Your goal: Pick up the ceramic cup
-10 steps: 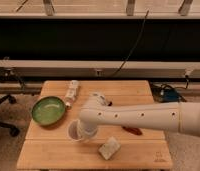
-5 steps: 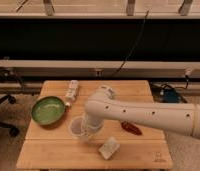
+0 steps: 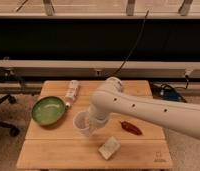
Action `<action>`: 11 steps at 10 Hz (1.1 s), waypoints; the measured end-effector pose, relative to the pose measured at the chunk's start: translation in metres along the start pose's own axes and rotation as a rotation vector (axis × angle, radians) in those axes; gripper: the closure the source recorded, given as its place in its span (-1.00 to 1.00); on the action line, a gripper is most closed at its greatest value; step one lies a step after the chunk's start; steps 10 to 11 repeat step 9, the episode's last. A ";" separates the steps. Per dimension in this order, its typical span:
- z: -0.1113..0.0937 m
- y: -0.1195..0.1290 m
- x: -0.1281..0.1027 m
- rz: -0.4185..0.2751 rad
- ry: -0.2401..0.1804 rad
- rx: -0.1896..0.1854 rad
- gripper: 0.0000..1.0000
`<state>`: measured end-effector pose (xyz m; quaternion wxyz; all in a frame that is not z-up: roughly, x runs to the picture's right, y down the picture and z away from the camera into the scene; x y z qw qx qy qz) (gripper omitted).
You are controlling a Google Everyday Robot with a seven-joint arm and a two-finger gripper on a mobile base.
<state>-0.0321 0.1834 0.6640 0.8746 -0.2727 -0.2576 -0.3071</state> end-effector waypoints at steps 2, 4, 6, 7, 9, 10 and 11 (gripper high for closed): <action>-0.008 0.003 0.007 0.007 0.001 0.006 1.00; -0.017 0.000 0.010 0.006 -0.003 0.006 1.00; -0.021 -0.002 0.012 0.008 -0.002 0.012 1.00; -0.022 -0.002 0.013 0.007 -0.004 0.011 1.00; -0.027 -0.002 0.017 0.008 -0.005 0.011 1.00; -0.027 -0.002 0.017 0.008 -0.005 0.011 1.00; -0.027 -0.002 0.017 0.008 -0.005 0.011 1.00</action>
